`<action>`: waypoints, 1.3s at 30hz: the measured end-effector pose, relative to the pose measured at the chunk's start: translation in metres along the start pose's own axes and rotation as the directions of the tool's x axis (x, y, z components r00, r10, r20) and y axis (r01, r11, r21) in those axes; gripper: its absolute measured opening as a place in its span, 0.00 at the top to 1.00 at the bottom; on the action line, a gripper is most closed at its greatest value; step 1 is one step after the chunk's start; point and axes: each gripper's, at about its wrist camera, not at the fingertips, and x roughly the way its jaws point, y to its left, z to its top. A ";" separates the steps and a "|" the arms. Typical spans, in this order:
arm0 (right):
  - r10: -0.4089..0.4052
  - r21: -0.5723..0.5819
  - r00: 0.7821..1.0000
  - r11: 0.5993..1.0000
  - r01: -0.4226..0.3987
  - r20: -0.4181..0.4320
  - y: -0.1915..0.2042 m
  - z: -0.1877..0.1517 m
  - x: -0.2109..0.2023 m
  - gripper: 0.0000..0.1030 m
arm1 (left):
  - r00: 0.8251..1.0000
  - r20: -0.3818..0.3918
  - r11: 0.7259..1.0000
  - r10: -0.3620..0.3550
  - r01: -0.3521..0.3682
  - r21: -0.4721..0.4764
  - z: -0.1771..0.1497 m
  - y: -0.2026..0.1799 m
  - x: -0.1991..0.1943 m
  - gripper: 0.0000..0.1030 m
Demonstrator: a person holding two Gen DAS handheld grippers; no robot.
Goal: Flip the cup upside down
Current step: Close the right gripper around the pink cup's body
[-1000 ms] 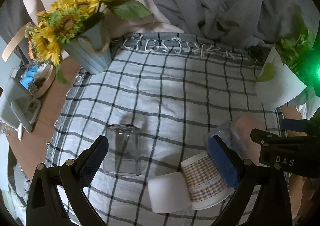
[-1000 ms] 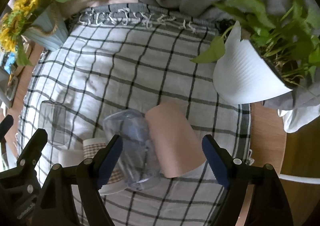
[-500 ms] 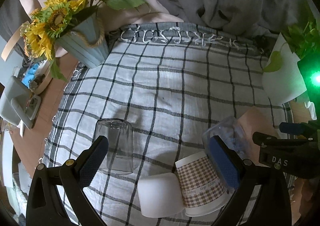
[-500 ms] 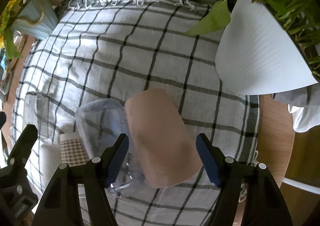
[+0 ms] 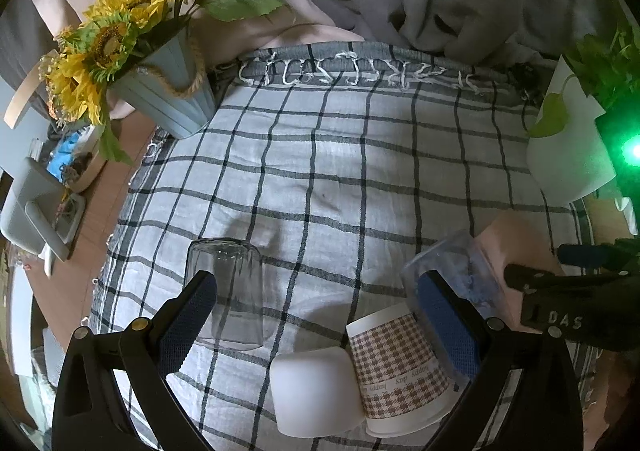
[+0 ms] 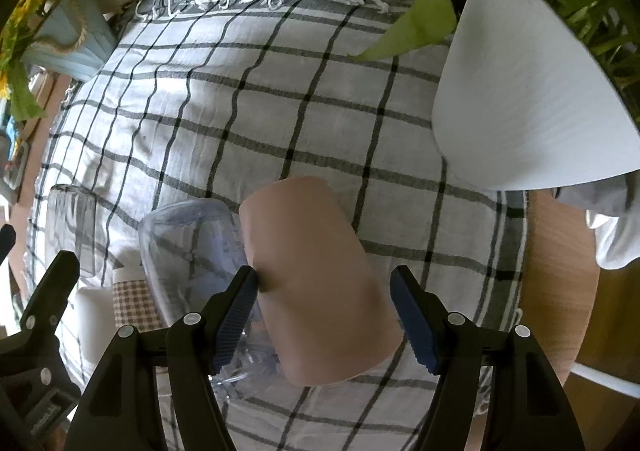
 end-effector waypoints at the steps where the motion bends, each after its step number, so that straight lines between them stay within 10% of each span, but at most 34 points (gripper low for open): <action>1: 0.012 -0.004 1.000 1.000 -0.012 -0.010 0.001 0.000 0.002 0.33 | 1.000 0.001 1.000 0.001 -0.001 -0.002 0.000 0.000 0.000 0.00; 39: -0.050 -0.021 0.994 0.999 0.048 -0.100 0.015 0.019 0.044 0.30 | 1.000 -0.010 1.000 0.018 -0.018 0.020 0.002 0.005 0.010 0.00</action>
